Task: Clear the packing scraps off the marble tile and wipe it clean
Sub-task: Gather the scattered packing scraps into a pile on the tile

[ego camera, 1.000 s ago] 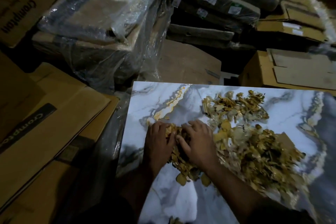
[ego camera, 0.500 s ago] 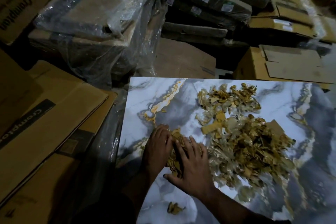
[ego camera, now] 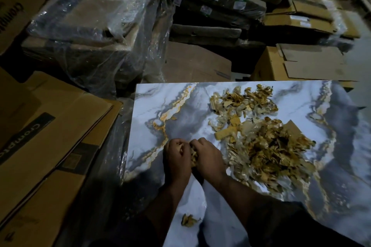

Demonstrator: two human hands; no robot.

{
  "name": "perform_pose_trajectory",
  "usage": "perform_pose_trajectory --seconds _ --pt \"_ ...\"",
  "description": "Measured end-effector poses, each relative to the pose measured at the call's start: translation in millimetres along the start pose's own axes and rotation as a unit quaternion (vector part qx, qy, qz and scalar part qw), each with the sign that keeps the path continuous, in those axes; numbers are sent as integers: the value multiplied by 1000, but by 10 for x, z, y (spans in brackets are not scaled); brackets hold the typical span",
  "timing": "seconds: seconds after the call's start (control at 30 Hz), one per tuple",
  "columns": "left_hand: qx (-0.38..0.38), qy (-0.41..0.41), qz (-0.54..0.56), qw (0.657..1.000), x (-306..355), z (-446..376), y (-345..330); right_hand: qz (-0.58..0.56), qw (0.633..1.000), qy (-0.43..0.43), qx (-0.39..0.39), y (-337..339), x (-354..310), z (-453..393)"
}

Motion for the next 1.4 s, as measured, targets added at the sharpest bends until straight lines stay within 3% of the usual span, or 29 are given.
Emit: perform_pose_trajectory --seconds 0.1,0.23,0.33,0.57,0.8,1.03,1.2,1.4 --pt "18 49 29 998 76 -46 16 -40 999 -23 3 166 -55 -8" --pt "35 52 35 997 376 -67 44 -74 996 -36 41 461 -111 26" --pt "60 55 113 990 725 -95 2 -104 990 -41 89 807 -93 36" --pt "2 -26 242 970 1660 -109 -424 -71 982 -35 169 1727 374 67" --pt "-106 -119 159 974 1904 -69 -1221 -38 984 -55 164 2018 1198 65" --pt "-178 -226 -43 957 1409 151 -1538 -27 993 -21 111 1465 1671 237" --pt "-166 -242 -68 953 1237 255 -1485 -2 996 -14 90 1222 1744 216" --pt "-207 -250 -86 942 1117 307 -1536 9 998 1 65 1122 1856 225"
Point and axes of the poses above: each hand's wrist, its own z-axis away from the middle knuckle, its own y-axis out of the back of the hand, x = y × z, the point moved 4 cm from there along -z, towards the middle knuckle, and after that the axes turned 13 degrees about -y, right-handed, at the moved point
